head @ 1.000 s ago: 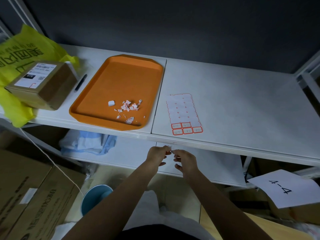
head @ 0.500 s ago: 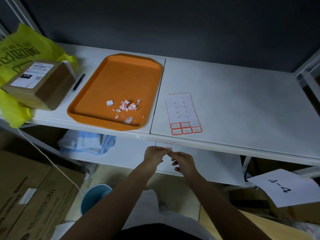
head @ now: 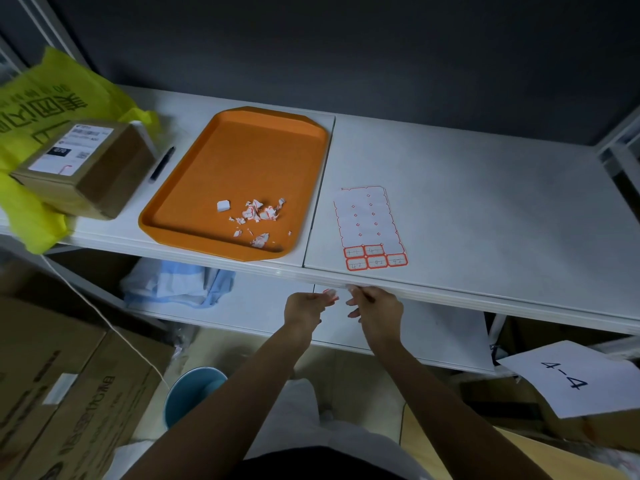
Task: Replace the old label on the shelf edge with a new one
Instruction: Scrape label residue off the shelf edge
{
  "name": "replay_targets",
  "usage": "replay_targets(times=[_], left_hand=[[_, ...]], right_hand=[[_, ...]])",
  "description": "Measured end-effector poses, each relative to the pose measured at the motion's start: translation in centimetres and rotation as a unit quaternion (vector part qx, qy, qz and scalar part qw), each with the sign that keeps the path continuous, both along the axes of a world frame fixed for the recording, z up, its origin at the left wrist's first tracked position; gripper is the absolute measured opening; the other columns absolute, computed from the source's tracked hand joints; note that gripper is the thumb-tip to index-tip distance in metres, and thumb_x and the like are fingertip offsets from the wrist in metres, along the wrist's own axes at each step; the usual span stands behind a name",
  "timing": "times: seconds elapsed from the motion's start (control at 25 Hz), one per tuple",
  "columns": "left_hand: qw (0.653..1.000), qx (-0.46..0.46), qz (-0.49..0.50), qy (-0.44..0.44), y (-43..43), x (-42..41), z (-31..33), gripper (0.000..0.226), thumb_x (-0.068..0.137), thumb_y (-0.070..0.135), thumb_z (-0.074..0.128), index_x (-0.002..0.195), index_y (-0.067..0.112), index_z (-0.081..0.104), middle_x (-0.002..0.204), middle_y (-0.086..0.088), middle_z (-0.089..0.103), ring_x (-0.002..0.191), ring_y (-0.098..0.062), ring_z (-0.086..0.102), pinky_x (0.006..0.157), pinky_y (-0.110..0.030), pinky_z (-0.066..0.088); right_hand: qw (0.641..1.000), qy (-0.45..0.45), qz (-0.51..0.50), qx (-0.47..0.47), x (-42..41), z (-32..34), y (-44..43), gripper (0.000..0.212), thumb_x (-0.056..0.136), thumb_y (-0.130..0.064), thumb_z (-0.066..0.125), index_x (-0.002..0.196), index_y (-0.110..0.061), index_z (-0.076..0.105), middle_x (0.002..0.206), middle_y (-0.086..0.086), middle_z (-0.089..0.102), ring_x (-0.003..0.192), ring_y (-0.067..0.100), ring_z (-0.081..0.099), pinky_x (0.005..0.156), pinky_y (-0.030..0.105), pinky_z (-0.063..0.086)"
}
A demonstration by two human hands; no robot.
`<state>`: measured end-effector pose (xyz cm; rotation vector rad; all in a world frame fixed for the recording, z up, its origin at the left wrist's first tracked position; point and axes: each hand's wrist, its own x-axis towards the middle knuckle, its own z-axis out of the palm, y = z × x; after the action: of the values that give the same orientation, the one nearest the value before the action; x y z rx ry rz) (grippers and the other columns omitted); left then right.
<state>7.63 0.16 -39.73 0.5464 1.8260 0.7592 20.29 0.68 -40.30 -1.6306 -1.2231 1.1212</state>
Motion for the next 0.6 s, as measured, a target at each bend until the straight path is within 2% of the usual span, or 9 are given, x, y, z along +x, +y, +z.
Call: replay_targets(times=[0.2,0.4,0.6], left_hand=[[1.000,-0.004,-0.001,-0.012,-0.3,0.0,0.1,0.035,0.089,0.035,0.068,0.107,0.005,0.069,0.121,-0.008,0.069,0.108,-0.021,0.063,0.095,-0.034,0.050],[1.000,-0.001,0.002,-0.025,-0.2,-0.1,0.4,0.032,0.090,0.032,0.067,0.106,0.005,0.069,0.121,-0.008,0.069,0.112,-0.023,0.062,0.099,-0.037,0.050],[1.000,-0.005,0.006,-0.026,-0.2,-0.3,0.4,0.035,0.090,0.032,0.067,0.109,0.003,0.070,0.119,-0.008,0.069,0.110,-0.021,0.062,0.098,-0.037,0.051]], right_hand=[[1.000,0.022,-0.009,-0.006,-0.4,0.0,0.0,0.003,0.088,-0.022,0.068,0.086,-0.024,0.069,0.078,-0.002,0.071,0.065,0.011,0.069,0.054,0.019,0.055],[0.999,0.039,-0.030,-0.004,-0.9,0.1,-0.4,0.002,0.089,-0.020,0.067,0.091,-0.022,0.068,0.082,-0.003,0.070,0.074,0.012,0.069,0.052,0.016,0.054],[0.999,0.021,-0.032,0.010,-1.1,0.3,-0.4,0.005,0.089,-0.014,0.066,0.090,-0.017,0.070,0.078,-0.004,0.069,0.071,0.010,0.068,0.051,0.018,0.055]])
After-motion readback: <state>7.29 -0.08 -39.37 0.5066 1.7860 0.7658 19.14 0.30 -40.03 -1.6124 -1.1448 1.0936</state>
